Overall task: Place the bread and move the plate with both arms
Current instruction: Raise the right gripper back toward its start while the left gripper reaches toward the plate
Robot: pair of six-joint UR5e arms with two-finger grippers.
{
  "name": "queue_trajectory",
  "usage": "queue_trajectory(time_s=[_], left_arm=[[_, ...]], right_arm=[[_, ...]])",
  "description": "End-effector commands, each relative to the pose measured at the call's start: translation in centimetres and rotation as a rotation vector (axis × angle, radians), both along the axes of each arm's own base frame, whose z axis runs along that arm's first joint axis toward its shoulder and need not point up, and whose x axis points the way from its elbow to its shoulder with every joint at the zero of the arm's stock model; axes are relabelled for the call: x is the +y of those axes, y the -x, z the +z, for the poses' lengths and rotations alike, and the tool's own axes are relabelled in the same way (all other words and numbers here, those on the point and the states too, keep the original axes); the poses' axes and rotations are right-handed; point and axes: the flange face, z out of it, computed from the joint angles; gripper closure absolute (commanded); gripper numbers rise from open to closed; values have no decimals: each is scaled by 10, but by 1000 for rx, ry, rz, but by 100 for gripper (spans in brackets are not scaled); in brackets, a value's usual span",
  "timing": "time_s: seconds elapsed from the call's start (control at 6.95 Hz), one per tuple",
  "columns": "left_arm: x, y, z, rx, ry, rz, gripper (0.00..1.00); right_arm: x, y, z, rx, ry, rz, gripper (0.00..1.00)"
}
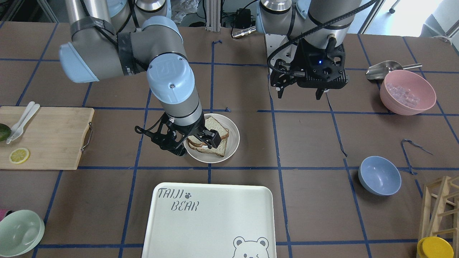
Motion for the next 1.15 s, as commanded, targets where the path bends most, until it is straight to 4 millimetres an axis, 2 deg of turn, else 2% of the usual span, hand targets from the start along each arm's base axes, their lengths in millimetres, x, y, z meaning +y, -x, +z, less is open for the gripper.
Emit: queue_trajectory(time_s=[0.0,0.14,0.43,0.58,0.72,1.01], left_arm=[[11,2,-86,8,-10,148,0],[21,9,-110,34,-32,175,0],[35,29,-158,20,-89,190,0],[47,42,-187,19,-97,227,0],[58,55,-213,101,-112,283,0],[66,59,-242,114,-168,329,0]], right_arm=[[-2,63,46,19,55,208,0],[2,83,58,65,52,271,0],[12,100,87,136,97,626,0],[22,113,103,149,86,623,0],[30,127,125,152,112,627,0],[37,160,151,153,155,593,0]])
